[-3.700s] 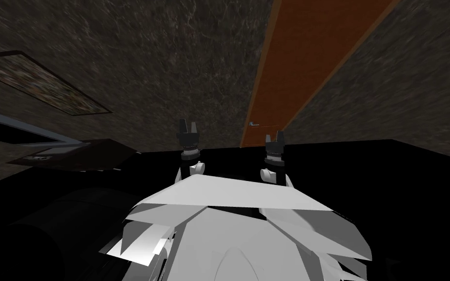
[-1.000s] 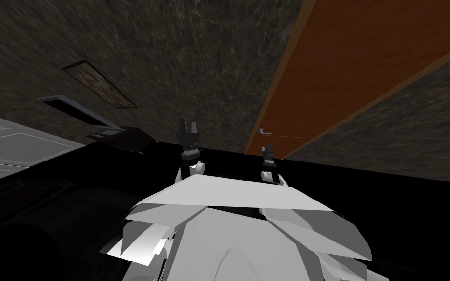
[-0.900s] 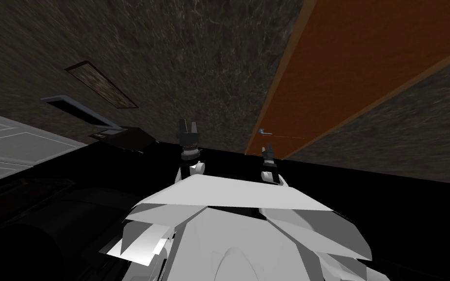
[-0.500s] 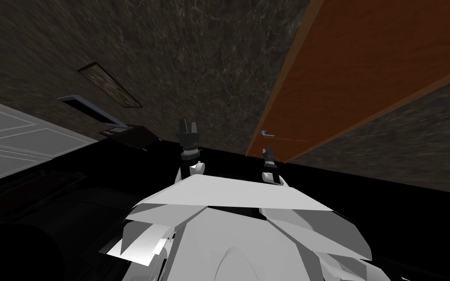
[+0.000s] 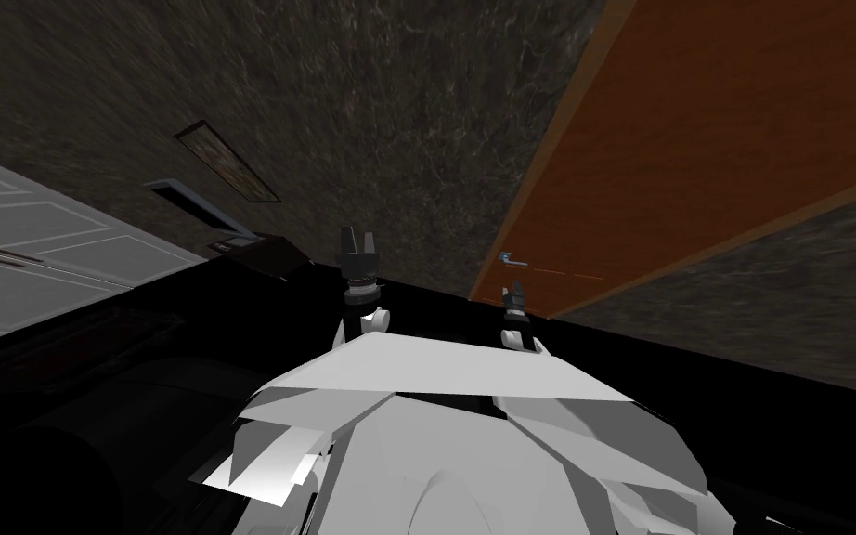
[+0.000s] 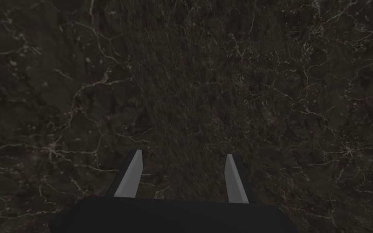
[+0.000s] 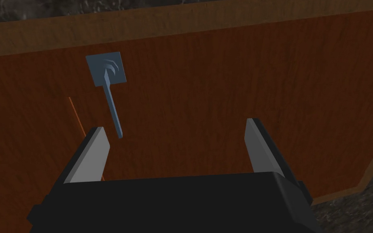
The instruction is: Pull the door open
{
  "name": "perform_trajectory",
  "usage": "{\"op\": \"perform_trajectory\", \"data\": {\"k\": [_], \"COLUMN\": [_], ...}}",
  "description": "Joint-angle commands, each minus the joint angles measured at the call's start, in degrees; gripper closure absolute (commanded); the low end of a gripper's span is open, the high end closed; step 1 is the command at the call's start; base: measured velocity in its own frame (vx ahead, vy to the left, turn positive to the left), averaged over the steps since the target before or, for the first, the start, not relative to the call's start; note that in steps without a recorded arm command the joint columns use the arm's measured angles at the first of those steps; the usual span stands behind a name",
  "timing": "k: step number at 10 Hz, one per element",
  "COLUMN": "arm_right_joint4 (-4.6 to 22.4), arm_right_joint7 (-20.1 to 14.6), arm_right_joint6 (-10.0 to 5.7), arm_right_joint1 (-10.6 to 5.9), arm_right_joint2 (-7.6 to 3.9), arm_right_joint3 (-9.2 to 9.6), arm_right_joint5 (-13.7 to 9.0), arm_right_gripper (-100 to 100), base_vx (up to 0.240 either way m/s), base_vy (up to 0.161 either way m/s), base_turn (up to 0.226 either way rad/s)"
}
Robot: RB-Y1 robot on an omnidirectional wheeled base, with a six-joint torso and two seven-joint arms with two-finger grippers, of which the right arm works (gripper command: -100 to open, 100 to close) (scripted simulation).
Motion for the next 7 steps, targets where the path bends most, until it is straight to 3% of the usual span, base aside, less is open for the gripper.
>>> {"op": "perform_trajectory", "data": {"k": [1,7], "arm_right_joint4": [2.9,9.1], "arm_right_joint7": [-0.1,-0.5], "arm_right_joint6": [-0.38,-1.44], "arm_right_joint1": [-1.01,-2.87], "arm_right_joint2": [-0.51,-1.46], "arm_right_joint3": [-0.36,-0.96], "arm_right_joint5": [-0.7,-1.8], "arm_right_gripper": [-100,-100], "base_vx": [0.071,0.038], "base_vy": [-0.093,-0.047], "base_turn": [0.095,0.06]}}
